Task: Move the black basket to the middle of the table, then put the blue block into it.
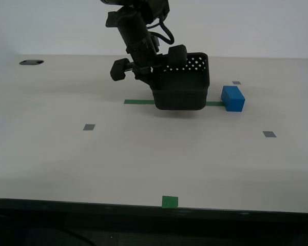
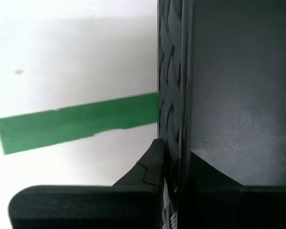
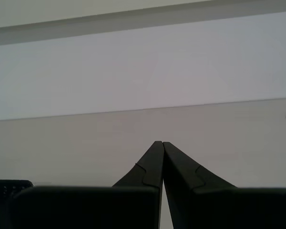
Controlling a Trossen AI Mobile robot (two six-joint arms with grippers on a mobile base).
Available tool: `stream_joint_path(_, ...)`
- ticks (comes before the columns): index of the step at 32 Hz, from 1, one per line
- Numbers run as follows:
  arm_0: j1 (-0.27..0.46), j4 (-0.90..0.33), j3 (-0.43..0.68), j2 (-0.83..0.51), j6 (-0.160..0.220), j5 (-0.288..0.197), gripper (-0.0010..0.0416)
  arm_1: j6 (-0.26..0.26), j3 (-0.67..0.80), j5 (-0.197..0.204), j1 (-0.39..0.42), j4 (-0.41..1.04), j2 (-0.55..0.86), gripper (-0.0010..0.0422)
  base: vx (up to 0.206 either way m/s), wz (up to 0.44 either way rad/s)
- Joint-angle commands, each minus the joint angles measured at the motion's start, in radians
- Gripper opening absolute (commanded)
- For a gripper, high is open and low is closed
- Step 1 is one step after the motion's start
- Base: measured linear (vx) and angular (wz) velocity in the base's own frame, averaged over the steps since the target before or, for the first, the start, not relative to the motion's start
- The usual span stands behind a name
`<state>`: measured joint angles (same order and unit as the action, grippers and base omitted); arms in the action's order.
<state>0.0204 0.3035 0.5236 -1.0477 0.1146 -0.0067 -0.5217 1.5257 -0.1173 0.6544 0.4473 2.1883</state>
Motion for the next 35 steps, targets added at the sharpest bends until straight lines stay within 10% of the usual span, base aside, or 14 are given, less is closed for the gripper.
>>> stream_joint_path(1, 0.0, 0.002, 0.001, 0.0, 0.007, 0.0, 0.0, -0.003, 0.01, 0.016, 0.0, 0.006, 0.021, -0.0001, 0.0, 0.0)
stream_joint_path(24, 0.0, -0.022, 0.001, 0.0, 0.01, 0.0, 0.0, 0.104, 0.174, 0.047, -0.001, 0.143, 0.098, 0.0004, 0.0, 0.0)
stream_joint_path(35, 0.0, -0.056, 0.001, 0.0, 0.013, 0.0, 0.0, 0.102, 0.193, 0.049, -0.008, 0.171, 0.089, 0.0197, 0.0, 0.0)
